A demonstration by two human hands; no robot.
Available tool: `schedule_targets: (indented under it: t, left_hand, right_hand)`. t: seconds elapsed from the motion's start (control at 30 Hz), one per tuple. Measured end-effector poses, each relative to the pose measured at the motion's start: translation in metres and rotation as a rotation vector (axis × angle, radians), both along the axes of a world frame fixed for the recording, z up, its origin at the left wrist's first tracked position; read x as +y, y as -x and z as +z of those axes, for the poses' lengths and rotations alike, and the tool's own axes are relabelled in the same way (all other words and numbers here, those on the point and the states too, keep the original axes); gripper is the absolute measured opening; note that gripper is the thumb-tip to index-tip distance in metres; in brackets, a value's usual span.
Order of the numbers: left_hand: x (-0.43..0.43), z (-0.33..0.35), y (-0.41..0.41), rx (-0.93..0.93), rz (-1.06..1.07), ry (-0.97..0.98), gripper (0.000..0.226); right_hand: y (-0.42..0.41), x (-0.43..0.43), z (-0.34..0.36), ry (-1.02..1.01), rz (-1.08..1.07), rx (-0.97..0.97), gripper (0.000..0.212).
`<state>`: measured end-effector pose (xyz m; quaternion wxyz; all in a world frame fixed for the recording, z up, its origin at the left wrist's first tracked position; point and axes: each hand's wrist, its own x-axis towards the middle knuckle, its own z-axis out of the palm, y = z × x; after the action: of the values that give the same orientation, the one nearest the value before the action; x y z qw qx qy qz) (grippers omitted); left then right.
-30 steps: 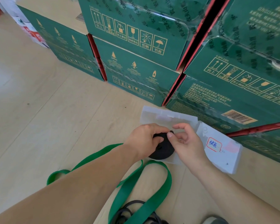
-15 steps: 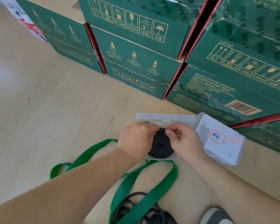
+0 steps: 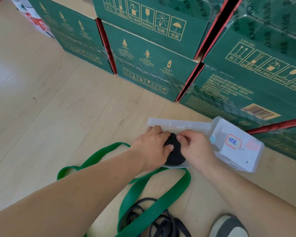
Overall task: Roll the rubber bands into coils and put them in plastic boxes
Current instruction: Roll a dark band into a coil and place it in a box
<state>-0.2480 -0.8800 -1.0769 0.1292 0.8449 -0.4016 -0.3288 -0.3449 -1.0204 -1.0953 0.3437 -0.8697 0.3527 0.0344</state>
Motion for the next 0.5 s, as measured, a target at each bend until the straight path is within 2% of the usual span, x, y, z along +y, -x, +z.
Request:
schedule_targets:
  t: [0.1, 0.27, 0.37, 0.5]
  left_hand:
    - [-0.007, 0.003, 0.004, -0.049, -0.035, -0.112, 0.045]
    - [-0.008, 0.001, 0.005, -0.083, -0.093, -0.135, 0.045]
    - [0.006, -0.009, 0.008, -0.089, -0.155, -0.030, 0.056]
    - [0.032, -0.022, 0.011, -0.074, -0.217, 0.184, 0.063]
  right_hand:
    - [0.002, 0.007, -0.004, 0.156, 0.081, 0.114, 0.021]
    - [0.017, 0.009, -0.010, 0.235, 0.110, 0.103, 0.026]
    - [0.019, 0.006, -0.009, 0.323, 0.143, 0.180, 0.031]
    - [0.016, -0.001, -0.007, 0.403, 0.178, 0.187, 0.024]
